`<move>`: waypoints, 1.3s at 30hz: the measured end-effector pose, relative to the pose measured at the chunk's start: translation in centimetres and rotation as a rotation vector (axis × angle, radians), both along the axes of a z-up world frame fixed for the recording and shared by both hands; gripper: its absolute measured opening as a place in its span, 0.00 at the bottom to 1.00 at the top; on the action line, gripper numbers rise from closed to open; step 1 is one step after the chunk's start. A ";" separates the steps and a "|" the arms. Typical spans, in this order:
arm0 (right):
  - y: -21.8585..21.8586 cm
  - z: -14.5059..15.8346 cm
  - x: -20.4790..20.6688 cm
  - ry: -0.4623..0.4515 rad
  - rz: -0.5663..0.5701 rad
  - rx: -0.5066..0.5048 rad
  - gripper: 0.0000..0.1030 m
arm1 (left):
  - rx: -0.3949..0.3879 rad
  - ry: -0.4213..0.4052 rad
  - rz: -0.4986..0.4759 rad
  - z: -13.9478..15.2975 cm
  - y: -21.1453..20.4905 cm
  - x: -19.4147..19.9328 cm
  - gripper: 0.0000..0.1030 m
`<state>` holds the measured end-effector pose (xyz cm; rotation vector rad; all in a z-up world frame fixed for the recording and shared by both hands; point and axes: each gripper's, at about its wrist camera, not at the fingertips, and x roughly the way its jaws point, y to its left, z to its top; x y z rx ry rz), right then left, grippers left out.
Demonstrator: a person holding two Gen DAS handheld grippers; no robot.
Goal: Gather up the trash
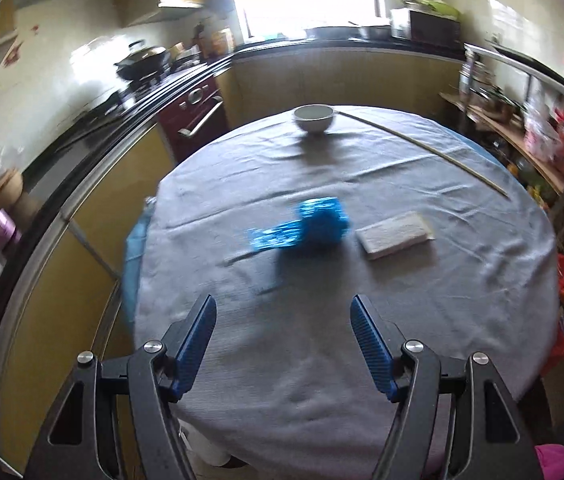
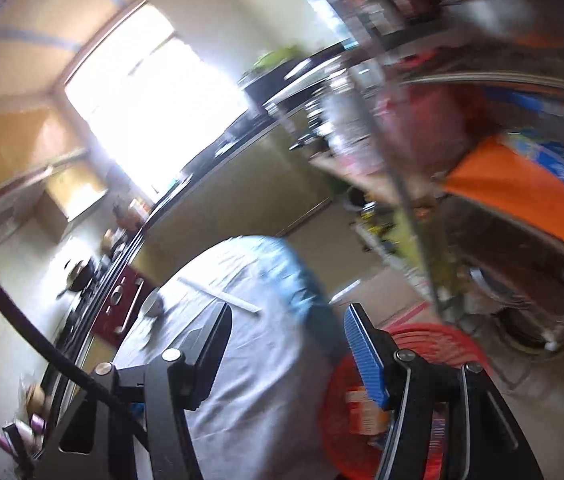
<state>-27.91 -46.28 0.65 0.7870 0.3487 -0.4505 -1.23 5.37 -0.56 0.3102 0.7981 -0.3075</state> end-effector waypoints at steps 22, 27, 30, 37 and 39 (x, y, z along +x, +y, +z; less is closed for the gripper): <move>19.0 -5.6 25.3 0.187 0.663 0.167 0.61 | -0.116 0.061 0.214 -4.1 10.3 3.6 0.68; 20.6 -8.0 27.4 0.188 0.718 0.330 0.61 | -0.111 0.054 0.209 -4.3 10.6 3.4 0.68; 21.4 -9.6 29.1 0.207 0.726 0.394 0.61 | -0.121 0.064 0.209 -4.6 10.8 3.4 0.68; 21.0 -14.3 34.3 0.284 0.656 0.570 0.61 | -0.121 0.082 0.215 -5.6 11.6 3.6 0.69; 20.7 -15.5 35.4 0.310 0.624 0.601 0.61 | -0.123 0.090 0.222 -5.9 11.9 3.7 0.69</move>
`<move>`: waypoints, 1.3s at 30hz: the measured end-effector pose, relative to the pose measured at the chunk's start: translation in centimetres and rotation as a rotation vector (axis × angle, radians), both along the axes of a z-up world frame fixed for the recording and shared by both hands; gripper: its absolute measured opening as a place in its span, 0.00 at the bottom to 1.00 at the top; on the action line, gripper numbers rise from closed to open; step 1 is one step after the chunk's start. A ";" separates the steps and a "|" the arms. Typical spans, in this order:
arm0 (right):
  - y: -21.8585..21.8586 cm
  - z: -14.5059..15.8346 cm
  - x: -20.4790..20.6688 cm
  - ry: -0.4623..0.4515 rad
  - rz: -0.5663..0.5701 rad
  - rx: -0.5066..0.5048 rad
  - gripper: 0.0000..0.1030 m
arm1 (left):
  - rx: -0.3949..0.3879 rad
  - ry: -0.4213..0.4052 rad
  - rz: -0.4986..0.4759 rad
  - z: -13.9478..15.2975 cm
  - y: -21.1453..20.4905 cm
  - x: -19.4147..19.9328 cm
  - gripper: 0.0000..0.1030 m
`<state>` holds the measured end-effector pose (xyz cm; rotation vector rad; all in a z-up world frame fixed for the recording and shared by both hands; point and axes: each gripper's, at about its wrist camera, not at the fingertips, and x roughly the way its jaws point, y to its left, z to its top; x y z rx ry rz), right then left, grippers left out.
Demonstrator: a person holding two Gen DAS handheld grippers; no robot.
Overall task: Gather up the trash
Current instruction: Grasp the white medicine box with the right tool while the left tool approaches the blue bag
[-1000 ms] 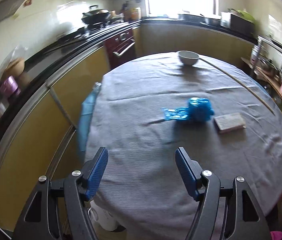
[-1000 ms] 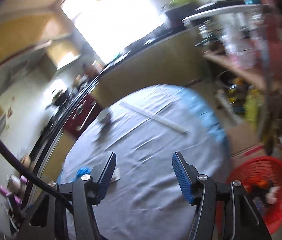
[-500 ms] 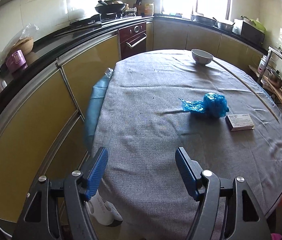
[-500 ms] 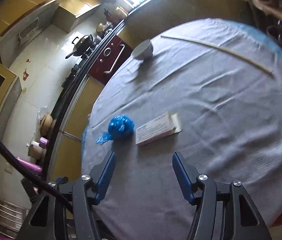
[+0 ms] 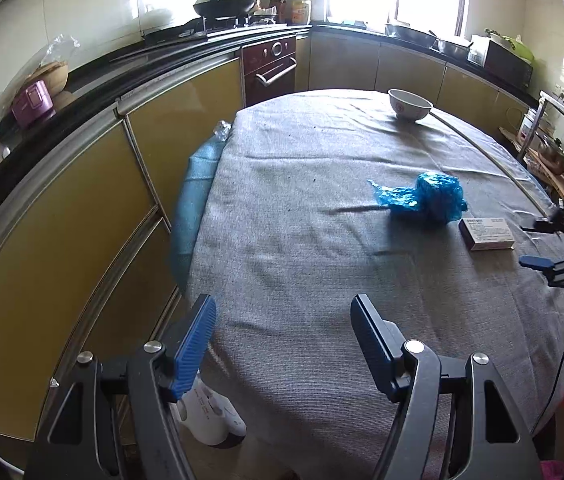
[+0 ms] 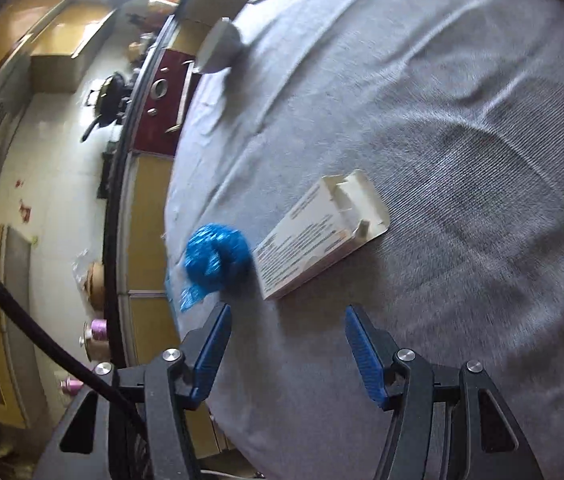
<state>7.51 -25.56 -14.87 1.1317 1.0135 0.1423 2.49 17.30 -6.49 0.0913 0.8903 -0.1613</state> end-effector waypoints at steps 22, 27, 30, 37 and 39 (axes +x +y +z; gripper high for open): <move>6.3 2.5 15.7 0.149 0.148 -0.590 0.63 | -0.022 0.065 0.039 -2.4 2.4 1.4 0.69; 9.0 2.7 17.6 0.185 0.228 -0.788 0.64 | -0.033 0.056 0.013 -1.9 1.7 2.0 0.69; 9.2 2.8 17.6 0.166 0.241 -0.817 0.63 | -0.050 0.025 -0.042 -0.5 0.2 2.8 0.69; 7.5 2.7 14.5 0.085 0.246 -0.792 0.53 | -0.132 -0.023 -0.203 2.0 -5.8 6.0 0.77; 6.5 2.8 13.2 0.071 0.233 -0.770 0.52 | -0.143 -0.016 -0.242 2.0 -7.7 7.0 0.78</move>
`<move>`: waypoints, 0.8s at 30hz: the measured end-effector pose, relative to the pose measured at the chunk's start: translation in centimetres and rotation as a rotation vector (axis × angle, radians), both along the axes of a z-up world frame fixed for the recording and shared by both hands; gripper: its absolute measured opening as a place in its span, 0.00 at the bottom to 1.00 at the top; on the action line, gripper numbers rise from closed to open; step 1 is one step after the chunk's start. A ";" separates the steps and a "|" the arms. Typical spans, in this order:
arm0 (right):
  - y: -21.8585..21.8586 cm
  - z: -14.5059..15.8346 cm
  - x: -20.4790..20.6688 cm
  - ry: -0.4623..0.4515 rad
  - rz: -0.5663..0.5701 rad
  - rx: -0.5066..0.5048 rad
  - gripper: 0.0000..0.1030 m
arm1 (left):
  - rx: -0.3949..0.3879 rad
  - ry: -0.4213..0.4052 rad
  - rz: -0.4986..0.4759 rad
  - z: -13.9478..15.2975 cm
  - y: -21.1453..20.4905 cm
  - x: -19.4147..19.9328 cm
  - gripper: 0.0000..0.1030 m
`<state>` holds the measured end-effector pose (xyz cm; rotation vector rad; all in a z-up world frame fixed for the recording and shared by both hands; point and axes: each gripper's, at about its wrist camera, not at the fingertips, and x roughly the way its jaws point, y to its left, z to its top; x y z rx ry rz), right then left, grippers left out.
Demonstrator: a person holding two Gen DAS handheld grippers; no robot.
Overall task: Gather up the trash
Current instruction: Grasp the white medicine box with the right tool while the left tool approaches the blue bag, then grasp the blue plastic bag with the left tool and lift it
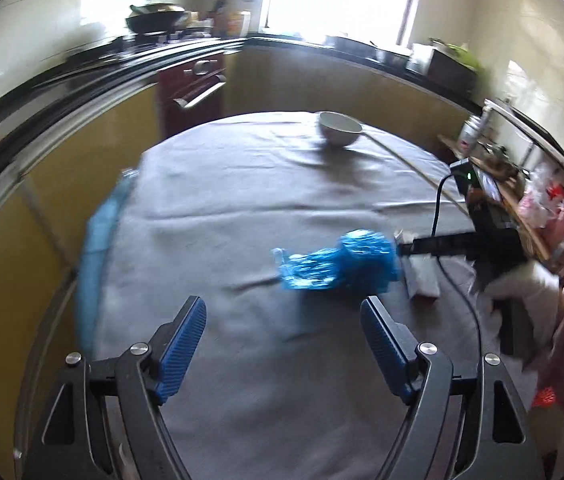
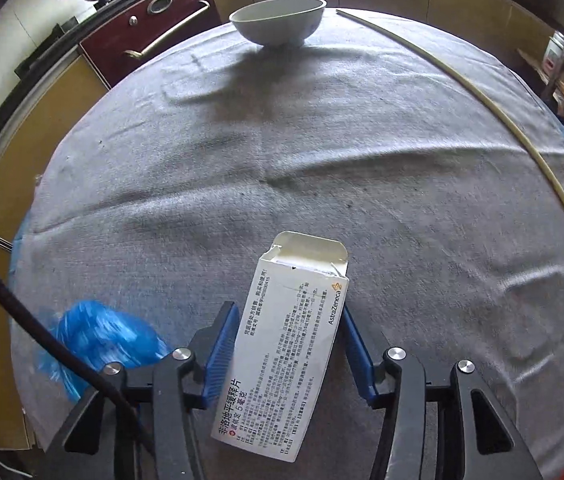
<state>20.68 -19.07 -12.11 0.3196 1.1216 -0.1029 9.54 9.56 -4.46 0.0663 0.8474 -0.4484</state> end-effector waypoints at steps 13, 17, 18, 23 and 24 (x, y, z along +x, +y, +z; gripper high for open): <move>-5.3 0.5 -10.8 -0.075 -0.047 0.132 0.52 | -0.031 0.168 -0.097 -3.2 -10.1 6.0 0.79; -6.7 1.2 -14.0 -0.137 -0.070 0.173 0.52 | 0.022 0.201 -0.084 -5.1 -12.1 7.4 0.79; -7.1 1.5 -14.8 -0.152 -0.076 0.179 0.52 | 0.025 0.210 -0.079 -5.4 -12.4 7.7 0.79; -8.6 2.2 -18.4 -0.198 -0.090 0.179 0.52 | 0.018 0.243 -0.045 -6.6 -12.9 8.6 0.79; -8.9 2.3 -18.9 -0.205 -0.095 0.178 0.52 | 0.007 0.253 -0.039 -6.9 -12.9 8.7 0.79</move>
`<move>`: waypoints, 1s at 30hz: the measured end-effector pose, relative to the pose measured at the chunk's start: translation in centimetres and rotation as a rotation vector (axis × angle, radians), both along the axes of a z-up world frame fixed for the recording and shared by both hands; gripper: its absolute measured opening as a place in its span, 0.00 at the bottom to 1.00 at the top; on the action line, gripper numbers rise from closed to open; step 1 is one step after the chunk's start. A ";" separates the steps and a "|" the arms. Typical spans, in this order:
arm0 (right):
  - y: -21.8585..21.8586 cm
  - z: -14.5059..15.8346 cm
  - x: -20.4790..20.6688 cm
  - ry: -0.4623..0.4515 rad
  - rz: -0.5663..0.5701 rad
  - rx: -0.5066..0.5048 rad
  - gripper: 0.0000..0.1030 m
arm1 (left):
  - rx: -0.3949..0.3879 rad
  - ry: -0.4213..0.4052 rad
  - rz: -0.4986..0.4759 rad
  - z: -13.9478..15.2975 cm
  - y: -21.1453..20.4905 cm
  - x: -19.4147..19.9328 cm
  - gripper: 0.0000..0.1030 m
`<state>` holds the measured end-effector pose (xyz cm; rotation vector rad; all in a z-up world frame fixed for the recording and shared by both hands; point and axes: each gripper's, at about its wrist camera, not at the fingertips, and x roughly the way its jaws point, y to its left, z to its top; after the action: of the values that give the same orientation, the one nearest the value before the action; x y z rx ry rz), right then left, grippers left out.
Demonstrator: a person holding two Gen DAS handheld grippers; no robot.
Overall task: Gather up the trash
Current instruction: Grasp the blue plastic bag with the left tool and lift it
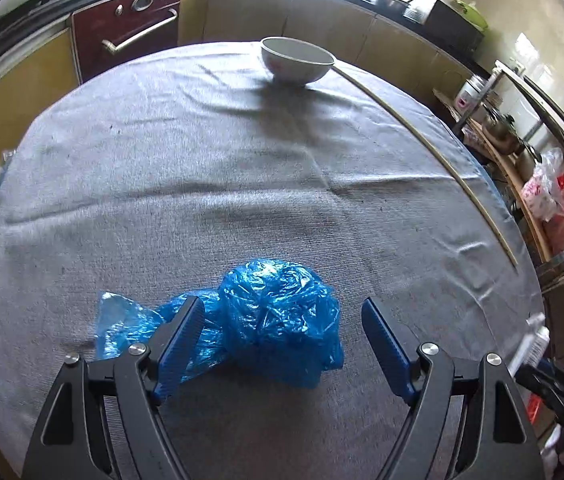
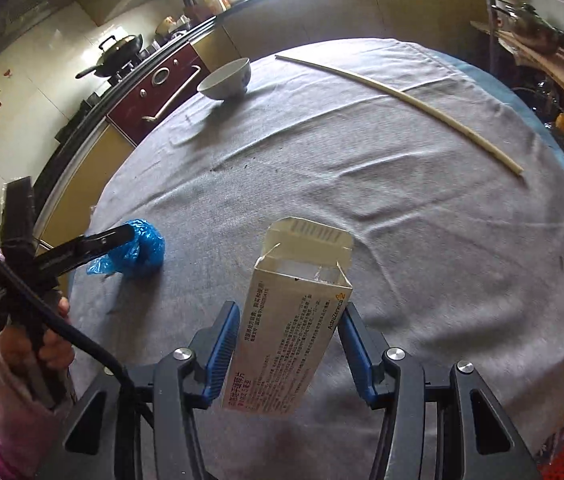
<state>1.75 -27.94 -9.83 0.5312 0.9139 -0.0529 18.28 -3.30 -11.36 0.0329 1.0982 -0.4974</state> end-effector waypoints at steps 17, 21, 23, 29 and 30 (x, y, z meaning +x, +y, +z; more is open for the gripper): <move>-5.9 1.6 -9.0 -0.129 -0.153 0.054 0.52 | 0.056 -0.072 0.036 2.5 -0.3 -4.1 0.48; -7.4 2.3 -11.3 -0.165 -0.203 0.050 0.52 | 0.055 -0.138 -0.008 5.2 -0.9 -7.4 0.48; -8.3 2.6 -12.5 -0.181 -0.229 0.050 0.52 | 0.052 -0.168 -0.030 6.5 -1.4 -8.9 0.48; -10.9 3.9 -16.8 -0.242 -0.321 0.048 0.52 | 0.038 -0.254 -0.095 9.9 -3.1 -13.4 0.48; -11.3 4.2 -17.6 -0.255 -0.333 0.044 0.52 | 0.036 -0.267 -0.105 10.5 -3.4 -14.2 0.48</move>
<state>-15.88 -39.21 -5.67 0.7096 0.5726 -0.2610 4.12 -6.75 -0.89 0.1841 0.8466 -0.5501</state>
